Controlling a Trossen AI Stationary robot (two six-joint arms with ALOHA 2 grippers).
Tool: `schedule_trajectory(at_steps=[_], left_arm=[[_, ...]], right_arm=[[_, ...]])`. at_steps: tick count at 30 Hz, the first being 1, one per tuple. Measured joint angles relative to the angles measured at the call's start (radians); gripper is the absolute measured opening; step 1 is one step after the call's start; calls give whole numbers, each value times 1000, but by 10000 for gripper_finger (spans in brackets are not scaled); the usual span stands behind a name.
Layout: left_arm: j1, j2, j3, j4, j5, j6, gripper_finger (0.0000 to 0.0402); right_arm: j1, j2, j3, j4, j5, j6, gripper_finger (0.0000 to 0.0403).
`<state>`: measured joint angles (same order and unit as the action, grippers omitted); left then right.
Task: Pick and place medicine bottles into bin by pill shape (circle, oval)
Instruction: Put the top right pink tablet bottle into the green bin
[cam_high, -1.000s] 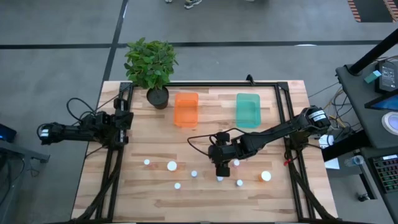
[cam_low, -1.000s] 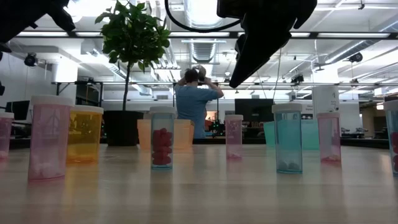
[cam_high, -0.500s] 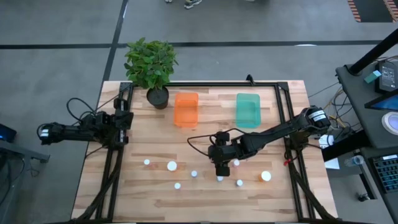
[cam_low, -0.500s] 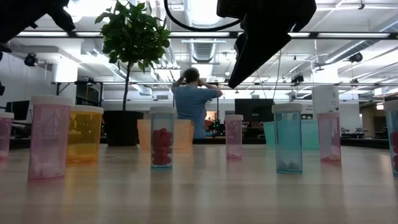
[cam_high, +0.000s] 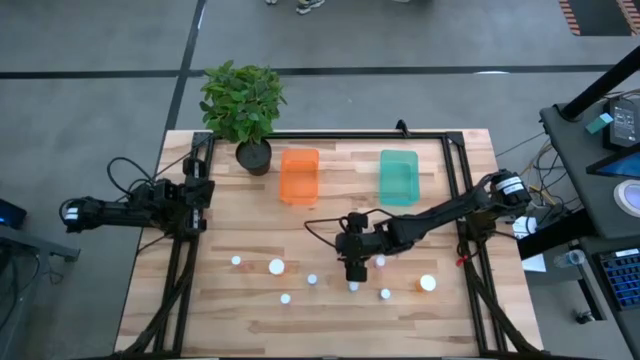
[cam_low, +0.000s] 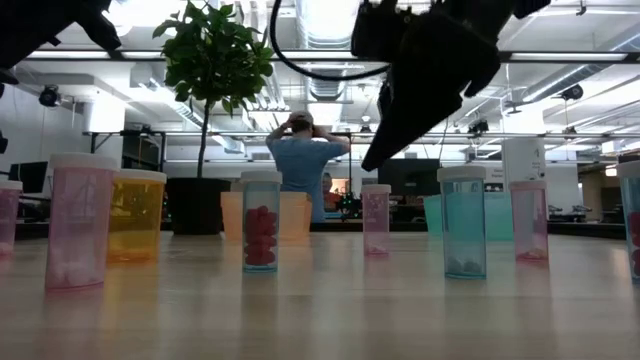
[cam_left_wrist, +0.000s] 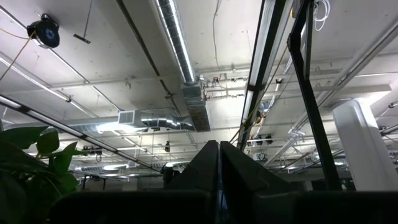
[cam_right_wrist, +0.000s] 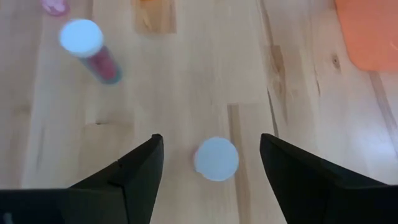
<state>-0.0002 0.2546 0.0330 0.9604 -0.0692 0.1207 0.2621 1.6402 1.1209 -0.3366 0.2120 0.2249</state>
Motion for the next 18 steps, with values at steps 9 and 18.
schedule_trajectory(at_steps=[9,18], left_arm=[[0,0,0,0,0,5,0],[0,0,0,0,0,26,0]], right_arm=[[-14,0,-78,100,-3,0,250],[-14,0,-139,204,-5,3,247]])
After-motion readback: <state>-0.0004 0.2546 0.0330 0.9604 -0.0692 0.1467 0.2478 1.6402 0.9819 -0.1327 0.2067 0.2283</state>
